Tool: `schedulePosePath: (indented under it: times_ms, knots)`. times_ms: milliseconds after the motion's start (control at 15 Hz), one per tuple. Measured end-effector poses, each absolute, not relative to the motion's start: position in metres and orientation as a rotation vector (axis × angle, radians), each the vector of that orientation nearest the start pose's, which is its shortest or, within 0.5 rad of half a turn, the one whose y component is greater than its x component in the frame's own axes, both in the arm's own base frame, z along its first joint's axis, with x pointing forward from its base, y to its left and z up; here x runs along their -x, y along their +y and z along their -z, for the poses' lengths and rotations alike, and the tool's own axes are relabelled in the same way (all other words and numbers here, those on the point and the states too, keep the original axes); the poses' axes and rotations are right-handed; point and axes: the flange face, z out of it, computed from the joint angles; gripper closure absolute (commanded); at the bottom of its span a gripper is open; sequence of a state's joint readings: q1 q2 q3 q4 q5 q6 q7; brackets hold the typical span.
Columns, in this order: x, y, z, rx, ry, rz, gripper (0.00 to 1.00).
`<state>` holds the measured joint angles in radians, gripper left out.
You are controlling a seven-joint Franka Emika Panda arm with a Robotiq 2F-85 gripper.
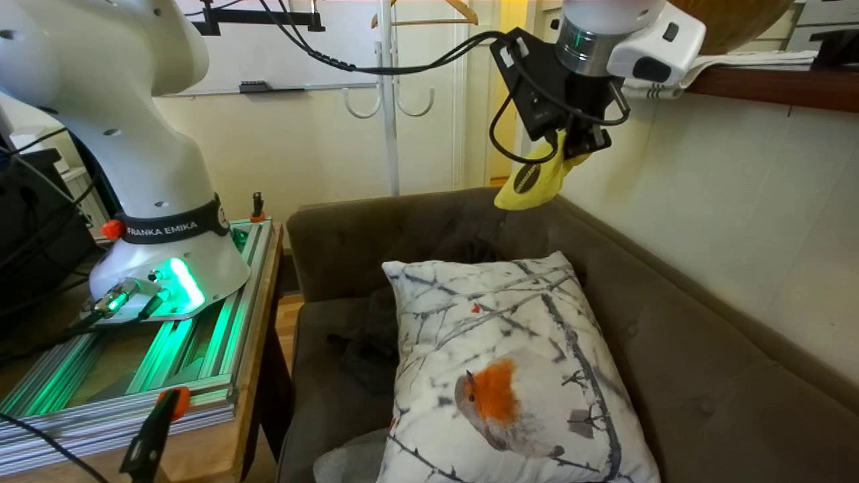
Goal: Put the yellow bag on the top table
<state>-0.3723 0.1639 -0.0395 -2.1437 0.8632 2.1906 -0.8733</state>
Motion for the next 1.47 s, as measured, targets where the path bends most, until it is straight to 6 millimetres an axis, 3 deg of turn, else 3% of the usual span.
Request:
schedulePosePath:
  times_ms: [133, 267, 667, 867, 933, 1133, 1267, 1333, 1467]
  knots:
    - [-0.524, -0.199, -0.33, 2.524, 0.127, 0.413, 0.96]
    - [-0.539, -0.207, -0.356, 2.519, 0.14, 0.494, 0.96]
    - [-0.594, -0.244, -0.494, 2.418, 0.301, 0.836, 0.96]
    - [-0.615, -0.268, -0.543, 2.332, 0.442, 0.939, 0.96]
    - [-0.622, -0.278, -0.551, 2.303, 0.491, 0.971, 0.85]
    - [-0.642, -0.303, -0.548, 2.25, 0.587, 1.024, 0.85]
    - [-0.649, -0.308, -0.54, 2.249, 0.597, 1.022, 0.85]
    - [-0.651, -0.308, -0.539, 2.248, 0.598, 1.022, 0.96]
    - [-0.652, -0.308, -0.54, 2.25, 0.598, 1.021, 0.96]
